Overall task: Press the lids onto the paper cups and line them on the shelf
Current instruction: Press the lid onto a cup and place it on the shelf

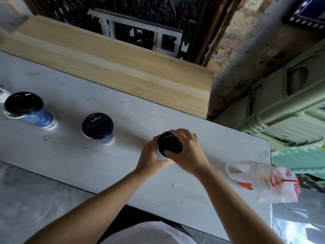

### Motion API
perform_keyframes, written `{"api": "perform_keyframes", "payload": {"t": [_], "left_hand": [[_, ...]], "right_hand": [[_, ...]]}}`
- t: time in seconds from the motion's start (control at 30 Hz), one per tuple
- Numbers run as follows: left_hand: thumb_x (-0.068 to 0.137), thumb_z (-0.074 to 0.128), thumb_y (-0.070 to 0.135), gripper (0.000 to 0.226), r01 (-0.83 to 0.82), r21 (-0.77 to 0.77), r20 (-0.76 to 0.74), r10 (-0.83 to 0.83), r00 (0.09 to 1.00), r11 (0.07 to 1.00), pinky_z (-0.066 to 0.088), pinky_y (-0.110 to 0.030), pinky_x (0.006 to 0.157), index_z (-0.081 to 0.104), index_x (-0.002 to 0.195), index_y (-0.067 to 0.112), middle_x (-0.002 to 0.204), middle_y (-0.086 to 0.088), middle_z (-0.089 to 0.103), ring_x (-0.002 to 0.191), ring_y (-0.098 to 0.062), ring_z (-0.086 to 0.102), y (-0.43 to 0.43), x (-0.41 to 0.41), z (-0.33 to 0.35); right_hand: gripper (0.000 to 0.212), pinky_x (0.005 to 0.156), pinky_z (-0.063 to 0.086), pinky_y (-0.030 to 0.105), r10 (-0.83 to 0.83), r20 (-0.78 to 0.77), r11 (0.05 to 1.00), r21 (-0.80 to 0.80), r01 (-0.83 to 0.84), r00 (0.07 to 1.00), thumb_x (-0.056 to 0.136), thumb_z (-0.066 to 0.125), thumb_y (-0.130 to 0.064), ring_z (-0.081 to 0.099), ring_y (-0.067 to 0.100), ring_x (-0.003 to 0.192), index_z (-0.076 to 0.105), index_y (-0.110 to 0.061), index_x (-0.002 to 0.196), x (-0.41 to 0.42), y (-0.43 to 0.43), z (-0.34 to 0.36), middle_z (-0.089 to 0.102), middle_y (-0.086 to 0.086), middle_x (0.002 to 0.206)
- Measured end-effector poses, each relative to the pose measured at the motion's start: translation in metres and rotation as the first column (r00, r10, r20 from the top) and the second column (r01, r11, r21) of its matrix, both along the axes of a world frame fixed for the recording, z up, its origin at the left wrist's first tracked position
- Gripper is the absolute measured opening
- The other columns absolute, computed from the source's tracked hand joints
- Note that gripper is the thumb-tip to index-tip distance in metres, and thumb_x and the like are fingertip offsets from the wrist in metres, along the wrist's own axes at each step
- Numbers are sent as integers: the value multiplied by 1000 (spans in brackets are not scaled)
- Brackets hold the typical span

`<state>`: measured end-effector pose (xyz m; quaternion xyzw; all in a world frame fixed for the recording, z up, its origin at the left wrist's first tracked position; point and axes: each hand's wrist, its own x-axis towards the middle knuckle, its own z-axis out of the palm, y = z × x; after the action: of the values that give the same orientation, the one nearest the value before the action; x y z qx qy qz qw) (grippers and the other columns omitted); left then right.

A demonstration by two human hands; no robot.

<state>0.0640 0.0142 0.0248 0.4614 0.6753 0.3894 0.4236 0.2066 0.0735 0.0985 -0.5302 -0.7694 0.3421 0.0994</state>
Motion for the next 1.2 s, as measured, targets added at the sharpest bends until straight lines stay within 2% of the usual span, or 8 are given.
{"api": "perform_keyframes", "payload": {"t": [0.33, 0.47, 0.53, 0.63, 0.77, 0.9, 1.07, 1.2], "left_hand": [[66, 86, 21, 70, -13, -24, 60, 14, 998, 1000, 46, -4, 78, 53, 123, 45, 105, 34, 68, 101, 13, 63, -7, 0, 4], [71, 63, 15, 53, -13, -146, 309, 58, 949, 989, 55, -30, 96, 65, 122, 31, 115, 11, 75, 114, -10, 68, -10, -15, 18], [74, 61, 17, 44, -100, -232, 485, 204, 850, 968, 50, -45, 106, 70, 117, 19, 121, -6, 74, 121, -25, 66, -9, -25, 23], [88, 59, 22, 27, -188, -389, 669, 418, 615, 902, 47, -44, 110, 78, 107, 18, 116, -5, 77, 112, -19, 70, -8, -24, 35], [69, 68, 33, 38, -236, -407, 576, 448, 684, 882, 54, -41, 100, 79, 99, 13, 107, -10, 78, 97, -20, 74, -3, -18, 40], [99, 57, 29, 21, -300, -367, 546, 465, 697, 881, 54, -36, 88, 74, 93, 17, 101, -7, 70, 89, -16, 65, -3, -18, 25], [104, 52, 28, 26, -305, -224, 456, 376, 807, 926, 56, -42, 94, 75, 93, 26, 92, 9, 76, 98, -14, 69, -9, -15, 15], [105, 49, 25, 25, -285, -160, 374, 325, 868, 945, 52, -56, 102, 74, 100, 23, 107, -5, 75, 112, -25, 68, -6, -17, 13]], "right_hand": [[60, 91, 50, 33, 135, 62, 988, 65, -138, 989, 81, 73, -30, 33, 18, 124, 55, -30, 139, -2, -8, 0, 42, -12, 140], [62, 90, 43, 28, 116, 8, 992, 45, -117, 993, 79, 76, -27, 32, 18, 122, 56, -31, 138, -5, -9, -6, 43, -13, 139], [63, 92, 36, 24, 109, -34, 994, 19, -108, 993, 79, 79, -26, 30, 16, 121, 57, -30, 138, -7, -11, -8, 44, -13, 139], [63, 96, 31, 21, 57, -103, 998, -33, -60, 993, 78, 82, -25, 30, 11, 116, 60, -27, 136, -12, -12, -12, 49, -11, 137], [36, 93, 50, 32, -236, -282, 969, -145, 202, 930, 89, 72, -24, 60, 13, 106, 67, -26, 125, -14, -11, -21, 64, -8, 128], [15, 67, 60, 34, -637, -395, 755, -492, 434, 661, 96, 63, -14, 71, 17, 88, 72, -21, 107, -15, -17, -33, 74, 6, 110], [20, 80, 61, 45, -704, -393, 680, -614, 402, 591, 99, 60, -25, 71, 27, 104, 78, -17, 101, -13, -25, -43, 78, 6, 100], [26, 86, 57, 49, -734, -406, 647, -662, 379, 544, 102, 55, -25, 68, 30, 107, 75, -10, 110, -12, -27, -44, 74, 15, 109]]}}
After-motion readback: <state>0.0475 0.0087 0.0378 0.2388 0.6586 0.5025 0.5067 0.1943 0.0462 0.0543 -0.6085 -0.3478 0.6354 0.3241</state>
